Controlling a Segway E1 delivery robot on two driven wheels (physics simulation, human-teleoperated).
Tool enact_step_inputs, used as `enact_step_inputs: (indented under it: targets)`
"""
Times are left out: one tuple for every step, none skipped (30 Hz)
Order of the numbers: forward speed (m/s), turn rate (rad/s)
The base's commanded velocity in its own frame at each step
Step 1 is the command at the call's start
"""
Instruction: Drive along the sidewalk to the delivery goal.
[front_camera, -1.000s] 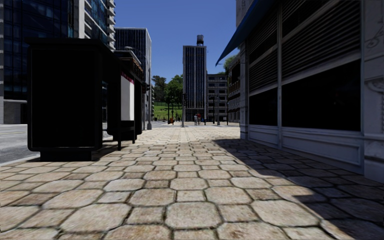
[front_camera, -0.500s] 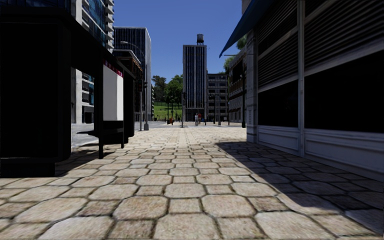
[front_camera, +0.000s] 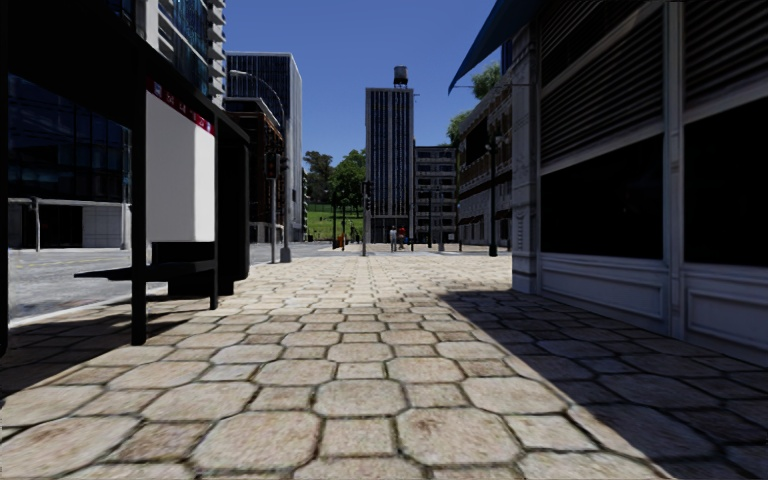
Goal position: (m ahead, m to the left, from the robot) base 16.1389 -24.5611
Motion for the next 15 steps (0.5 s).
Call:
enact_step_inputs:
  targets:
    - [2.0, 0.0]
    - [2.0, 0.0]
    - [2.0, 0.0]
    - [2.0, 0.0]
    - [2.0, 0.0]
    - [2.0, 0.0]
    - [2.0, 0.0]
    - [2.0, 0.0]
    - [2.0, 0.0]
    - [2.0, 0.0]
    - [2.0, 0.0]
    - [2.0, 0.0]
    - [2.0, 0.0]
    - [2.0, 0.0]
    - [2.0, 0.0]
